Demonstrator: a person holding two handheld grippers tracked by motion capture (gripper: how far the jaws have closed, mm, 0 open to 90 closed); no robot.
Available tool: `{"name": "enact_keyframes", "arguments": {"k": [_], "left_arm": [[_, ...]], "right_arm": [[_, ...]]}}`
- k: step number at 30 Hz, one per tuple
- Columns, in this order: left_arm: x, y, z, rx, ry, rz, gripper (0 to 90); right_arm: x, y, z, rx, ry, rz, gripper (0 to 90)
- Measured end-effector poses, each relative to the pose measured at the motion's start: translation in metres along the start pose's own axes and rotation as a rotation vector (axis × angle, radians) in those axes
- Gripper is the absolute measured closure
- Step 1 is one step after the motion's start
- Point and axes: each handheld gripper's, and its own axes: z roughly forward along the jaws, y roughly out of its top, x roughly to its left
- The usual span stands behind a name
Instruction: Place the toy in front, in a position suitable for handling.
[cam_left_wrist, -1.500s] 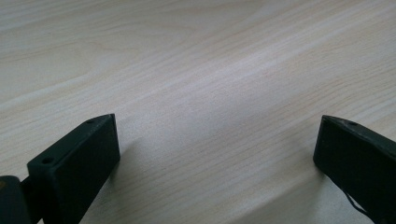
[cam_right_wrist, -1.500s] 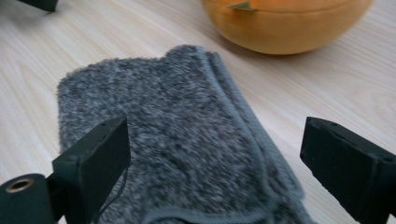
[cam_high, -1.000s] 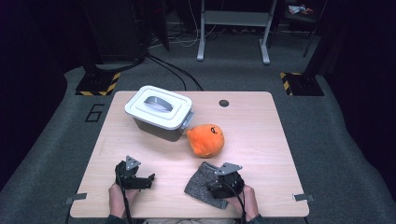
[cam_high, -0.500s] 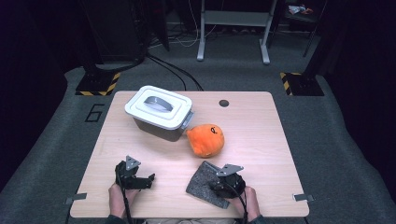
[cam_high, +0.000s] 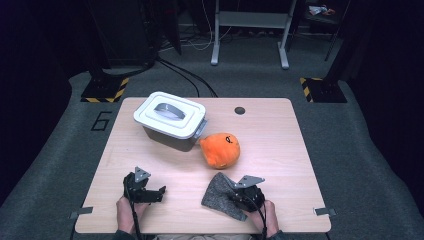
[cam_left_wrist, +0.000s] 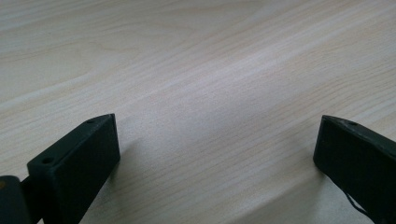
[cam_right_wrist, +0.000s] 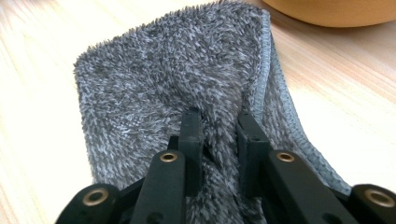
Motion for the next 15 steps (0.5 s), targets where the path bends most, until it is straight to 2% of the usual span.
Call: {"name": "enact_keyframes", "arguments": {"k": [7,11,15], "left_arm": [[0.000,0.000,0.000,-0.002,0.001,0.000,0.1],[0.000,0.000,0.000,-0.001,0.001,0.001,0.1],[0.000,0.000,0.000,-0.001,0.001,0.001,0.2]], "right_arm": [[0.001,0.000,-0.014,-0.040,-0.015,0.012,76.3],[-0.003,-0.001,-0.021,-0.056,-0.022,0.026,76.3],[-0.012,-0.003,-0.034,-0.073,-0.051,0.056,76.2]]}}
